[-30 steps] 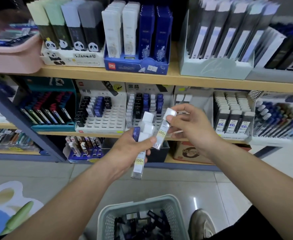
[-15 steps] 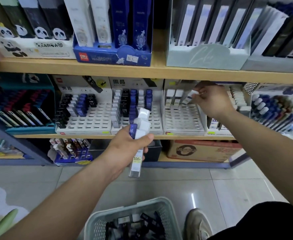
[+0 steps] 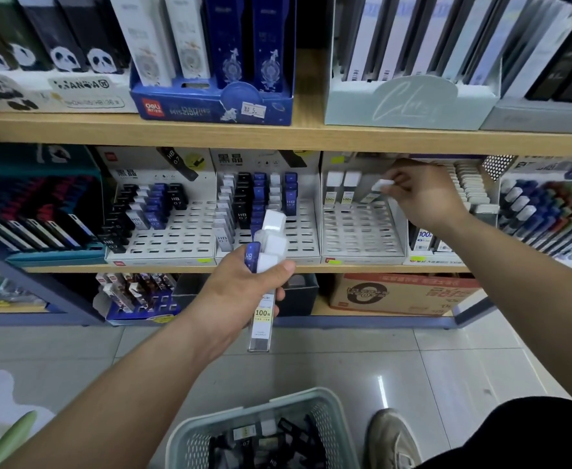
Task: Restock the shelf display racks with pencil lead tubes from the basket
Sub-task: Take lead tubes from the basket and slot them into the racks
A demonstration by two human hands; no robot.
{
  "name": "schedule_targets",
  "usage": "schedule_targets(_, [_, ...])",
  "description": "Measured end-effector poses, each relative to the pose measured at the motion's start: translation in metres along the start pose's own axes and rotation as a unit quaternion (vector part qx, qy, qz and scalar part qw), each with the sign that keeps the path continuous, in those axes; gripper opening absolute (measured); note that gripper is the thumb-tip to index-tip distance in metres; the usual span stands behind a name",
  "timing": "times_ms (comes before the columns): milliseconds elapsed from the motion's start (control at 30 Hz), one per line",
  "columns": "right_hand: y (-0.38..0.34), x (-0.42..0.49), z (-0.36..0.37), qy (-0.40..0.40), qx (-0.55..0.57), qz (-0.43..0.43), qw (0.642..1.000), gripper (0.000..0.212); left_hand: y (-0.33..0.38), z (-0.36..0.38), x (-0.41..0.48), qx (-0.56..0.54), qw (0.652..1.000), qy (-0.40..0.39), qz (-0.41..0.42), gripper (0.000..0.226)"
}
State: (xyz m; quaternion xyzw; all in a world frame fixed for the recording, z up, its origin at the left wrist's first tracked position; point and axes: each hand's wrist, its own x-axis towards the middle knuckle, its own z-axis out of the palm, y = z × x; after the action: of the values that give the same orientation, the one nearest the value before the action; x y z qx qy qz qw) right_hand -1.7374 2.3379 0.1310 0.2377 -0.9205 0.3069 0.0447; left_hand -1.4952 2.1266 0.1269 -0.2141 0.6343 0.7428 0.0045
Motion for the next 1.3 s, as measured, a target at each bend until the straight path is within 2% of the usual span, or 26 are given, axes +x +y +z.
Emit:
schedule_targets(167, [-0.002,0.001,0.007,0.040,-0.071,-0.065,0.995,0.020,-0.001,0.002,-0.001,-0.002,1.000,0.001,-0.004,0.012])
schedule_targets(300, [-0.002,0.006,0.013,0.071,-0.109,-0.059,0.990,0.021,-0.002,0.005,-0.003,0.000,1.000,0.000,-0.002,0.010])
schedule_targets(467, [-0.002,0.006,0.018,0.054,-0.131,-0.078,0.987,0.026,-0.003,0.001,-0.003,0.005,1.000,0.004,-0.003,0.011])
schedule_targets(600, [-0.006,0.003,0.017,-0.003,-0.167,-0.082,0.983,0.035,-0.003,-0.003,-0.003,0.003,1.000,0.002,-0.001,0.014])
schedule_targets(700, [-0.020,-0.007,0.012,0.016,-0.162,-0.072,0.984,0.036,0.000,-0.007,-0.006,-0.004,1.000,0.003,0.003,0.015])
schedule_targets(767, [-0.043,-0.025,0.010,0.024,-0.095,-0.082,0.992,0.030,0.004,-0.011,-0.009,-0.002,1.000,0.007,0.003,0.014])
schedule_targets(833, [-0.077,-0.049,0.008,-0.051,0.071,-0.046,0.995,0.010,0.007,-0.015,-0.013,0.006,1.000,0.006,0.003,0.015])
schedule_targets(900, [-0.113,-0.074,0.007,-0.162,0.224,-0.002,0.961,0.006,0.011,-0.018,-0.018,0.008,1.000,-0.003,0.005,0.016])
schedule_targets(967, [-0.136,-0.091,0.009,-0.215,0.272,0.004,0.938,0.004,0.013,-0.018,-0.024,-0.002,1.000,-0.012,0.007,0.019])
schedule_targets(1100, [-0.161,-0.111,0.017,-0.178,0.291,0.037,0.939,0.012,0.017,-0.015,-0.038,-0.009,0.999,-0.044,0.023,0.019])
schedule_targets(1233, [-0.176,-0.120,0.014,-0.160,0.366,0.108,0.910,0.024,0.019,-0.014,-0.048,-0.013,0.998,-0.058,0.031,0.017])
schedule_targets(1300, [-0.180,-0.119,0.011,-0.152,0.383,0.125,0.902,0.023,0.020,-0.016,-0.052,-0.007,0.997,-0.069,0.027,0.017])
